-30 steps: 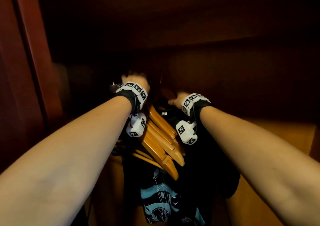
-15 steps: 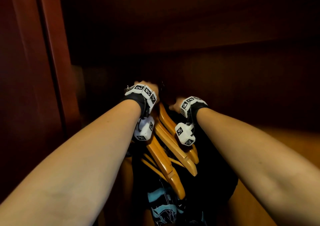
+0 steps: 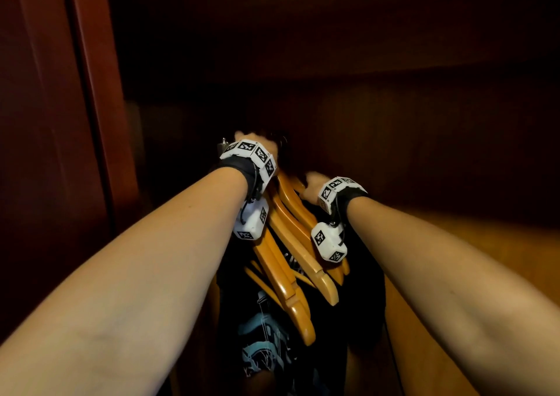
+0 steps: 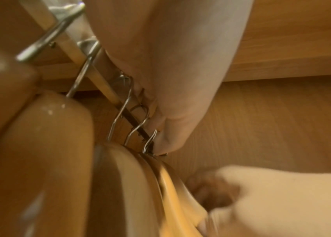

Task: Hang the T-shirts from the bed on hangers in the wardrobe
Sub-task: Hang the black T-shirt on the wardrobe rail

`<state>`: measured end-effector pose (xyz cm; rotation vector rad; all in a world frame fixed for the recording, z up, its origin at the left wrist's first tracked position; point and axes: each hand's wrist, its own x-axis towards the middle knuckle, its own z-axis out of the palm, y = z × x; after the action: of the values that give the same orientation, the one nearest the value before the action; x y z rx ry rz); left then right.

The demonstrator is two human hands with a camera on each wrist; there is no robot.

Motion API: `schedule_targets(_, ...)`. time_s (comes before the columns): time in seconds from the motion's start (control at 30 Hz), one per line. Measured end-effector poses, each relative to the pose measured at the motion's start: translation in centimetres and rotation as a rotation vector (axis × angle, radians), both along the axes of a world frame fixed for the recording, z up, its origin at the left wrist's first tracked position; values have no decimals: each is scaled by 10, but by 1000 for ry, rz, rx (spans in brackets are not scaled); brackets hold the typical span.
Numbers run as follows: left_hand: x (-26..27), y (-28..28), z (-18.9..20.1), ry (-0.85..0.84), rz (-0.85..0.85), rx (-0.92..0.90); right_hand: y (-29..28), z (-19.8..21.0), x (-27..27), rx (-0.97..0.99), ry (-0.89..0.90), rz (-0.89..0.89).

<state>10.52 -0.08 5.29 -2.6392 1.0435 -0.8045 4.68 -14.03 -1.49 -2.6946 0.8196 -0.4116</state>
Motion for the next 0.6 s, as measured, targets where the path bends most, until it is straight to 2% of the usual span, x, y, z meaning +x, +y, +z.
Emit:
schedule_targets(0.17,4,-3,-1,-12,-18,7,9,13,-4,35,-155,-19)
schedule_targets(0.4,6,-6,-1,-8,-3,-1,19,12,3,6,-2,-65)
schedule_targets(0.6,0,-4,0,-12,-3,14,15,-6,7,315,-49,-87)
